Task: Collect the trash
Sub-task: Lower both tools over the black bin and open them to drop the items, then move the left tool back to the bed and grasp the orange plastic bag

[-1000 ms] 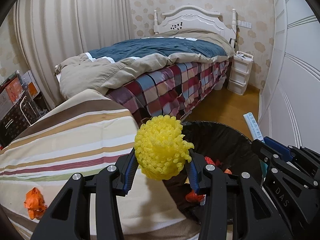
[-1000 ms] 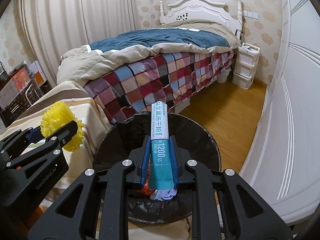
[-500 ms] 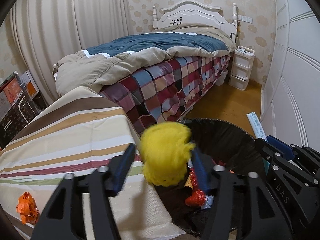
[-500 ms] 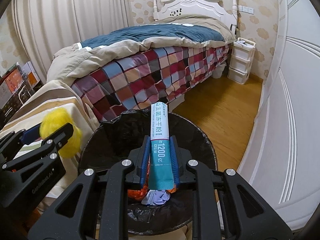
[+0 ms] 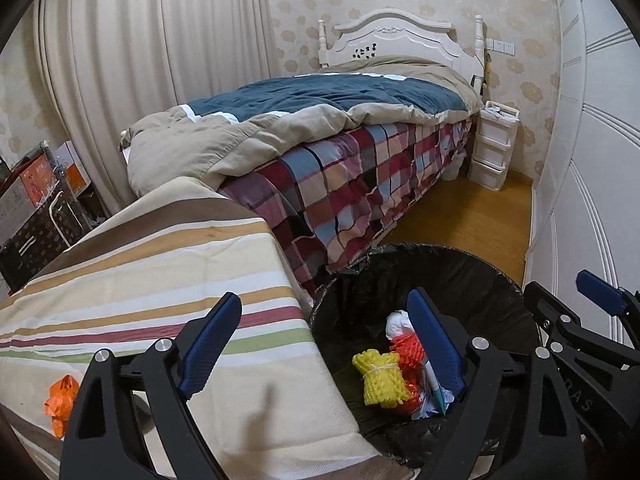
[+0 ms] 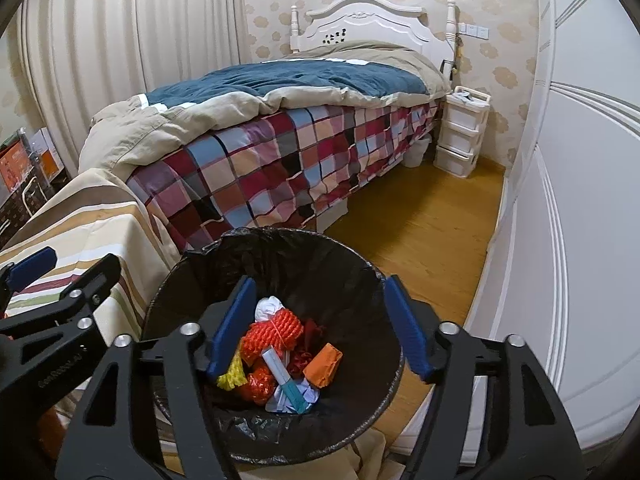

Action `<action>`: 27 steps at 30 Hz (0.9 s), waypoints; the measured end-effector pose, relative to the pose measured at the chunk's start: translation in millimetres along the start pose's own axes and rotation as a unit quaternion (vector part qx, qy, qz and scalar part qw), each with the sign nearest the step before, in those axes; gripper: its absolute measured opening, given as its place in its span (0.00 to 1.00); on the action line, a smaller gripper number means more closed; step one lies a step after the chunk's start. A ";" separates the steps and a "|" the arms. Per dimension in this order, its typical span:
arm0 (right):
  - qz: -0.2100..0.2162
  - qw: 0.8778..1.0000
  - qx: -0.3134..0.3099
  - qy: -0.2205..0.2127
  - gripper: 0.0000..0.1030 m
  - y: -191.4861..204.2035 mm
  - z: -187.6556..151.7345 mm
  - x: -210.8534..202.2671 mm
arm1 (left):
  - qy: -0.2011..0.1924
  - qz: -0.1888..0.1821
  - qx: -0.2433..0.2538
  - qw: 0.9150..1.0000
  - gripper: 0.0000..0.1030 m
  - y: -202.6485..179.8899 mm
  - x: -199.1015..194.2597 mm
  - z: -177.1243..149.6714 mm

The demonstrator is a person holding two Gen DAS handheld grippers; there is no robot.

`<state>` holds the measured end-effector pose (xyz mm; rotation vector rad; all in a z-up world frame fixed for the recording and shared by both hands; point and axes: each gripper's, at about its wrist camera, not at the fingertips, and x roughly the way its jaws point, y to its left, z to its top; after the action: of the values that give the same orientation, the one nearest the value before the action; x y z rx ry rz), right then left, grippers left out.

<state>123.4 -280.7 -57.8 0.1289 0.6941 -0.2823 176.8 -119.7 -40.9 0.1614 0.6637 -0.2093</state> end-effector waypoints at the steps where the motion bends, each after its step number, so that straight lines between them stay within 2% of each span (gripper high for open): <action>1: -0.002 1.000 -0.001 -0.002 0.68 0.0 -0.1 -1.9 | -0.001 0.002 0.000 1.000 0.83 0.7 -2.0 0.1; 5: -0.006 1.000 0.000 -0.004 0.74 0.2 -0.8 -8.2 | -0.003 0.009 0.001 1.000 0.84 4.6 -9.1 -1.1; 12: -0.001 1.000 -0.004 -0.003 0.79 11.0 -6.6 -21.5 | -0.006 0.020 -0.014 1.000 0.85 25.9 -26.8 -8.5; 27: 0.065 0.997 -0.036 0.016 0.81 79.3 -37.5 -49.2 | 0.019 0.082 -0.064 0.994 0.85 105.9 -61.4 -57.6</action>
<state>88.2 -186.6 -52.8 0.1088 0.7229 -0.1314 121.3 3.6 -38.7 0.0964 0.6964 -0.0058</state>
